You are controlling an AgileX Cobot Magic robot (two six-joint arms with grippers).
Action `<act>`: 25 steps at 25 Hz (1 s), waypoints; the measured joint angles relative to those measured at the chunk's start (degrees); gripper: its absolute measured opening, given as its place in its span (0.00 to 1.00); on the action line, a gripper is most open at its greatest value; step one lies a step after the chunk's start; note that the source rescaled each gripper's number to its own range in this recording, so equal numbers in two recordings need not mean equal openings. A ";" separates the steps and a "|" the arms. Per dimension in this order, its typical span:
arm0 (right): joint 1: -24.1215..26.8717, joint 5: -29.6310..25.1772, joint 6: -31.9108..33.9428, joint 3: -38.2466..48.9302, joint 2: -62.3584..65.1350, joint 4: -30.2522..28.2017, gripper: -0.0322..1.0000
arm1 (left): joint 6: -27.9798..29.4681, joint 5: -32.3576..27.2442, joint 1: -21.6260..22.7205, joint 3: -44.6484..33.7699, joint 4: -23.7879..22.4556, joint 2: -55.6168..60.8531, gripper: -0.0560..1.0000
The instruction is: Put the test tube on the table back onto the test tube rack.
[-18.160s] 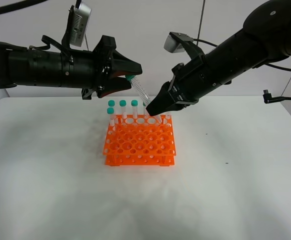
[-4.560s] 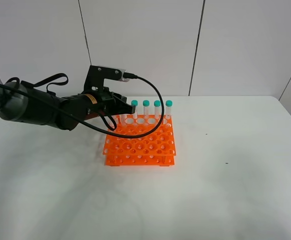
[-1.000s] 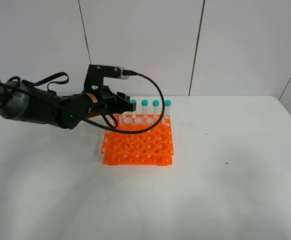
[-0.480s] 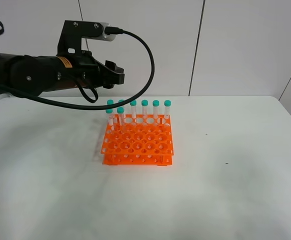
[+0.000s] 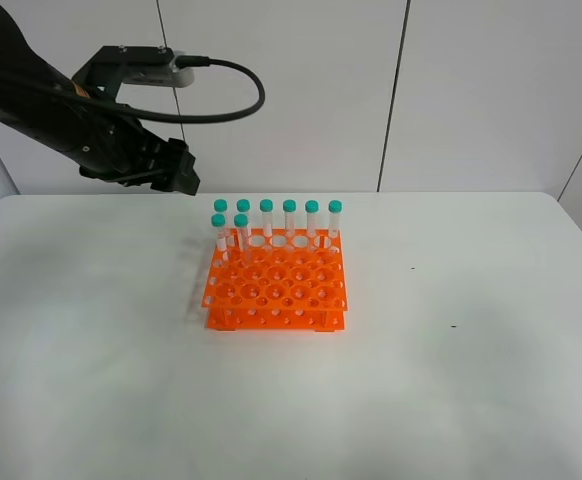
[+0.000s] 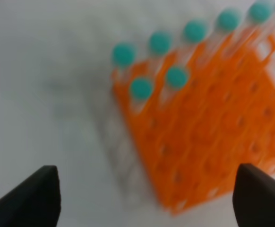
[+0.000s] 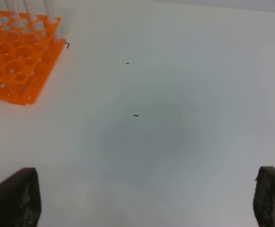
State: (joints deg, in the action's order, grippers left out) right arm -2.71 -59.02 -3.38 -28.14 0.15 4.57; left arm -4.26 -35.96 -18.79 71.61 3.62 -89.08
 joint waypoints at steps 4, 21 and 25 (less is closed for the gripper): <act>0.00 0.00 0.00 0.00 0.00 0.00 1.00 | 1.60 -10.70 5.70 1.64 0.00 -1.82 1.00; 0.00 0.00 0.00 0.00 0.00 0.00 1.00 | 2.61 -31.60 21.46 0.00 -3.62 -0.84 1.00; 0.00 0.00 0.00 0.00 0.00 0.00 1.00 | 2.61 -31.60 21.66 -5.83 -3.62 5.84 1.00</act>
State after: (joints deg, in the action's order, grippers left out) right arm -2.71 -59.02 -3.38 -28.14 0.15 4.57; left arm -1.65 -67.56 2.88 65.78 0.00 -83.25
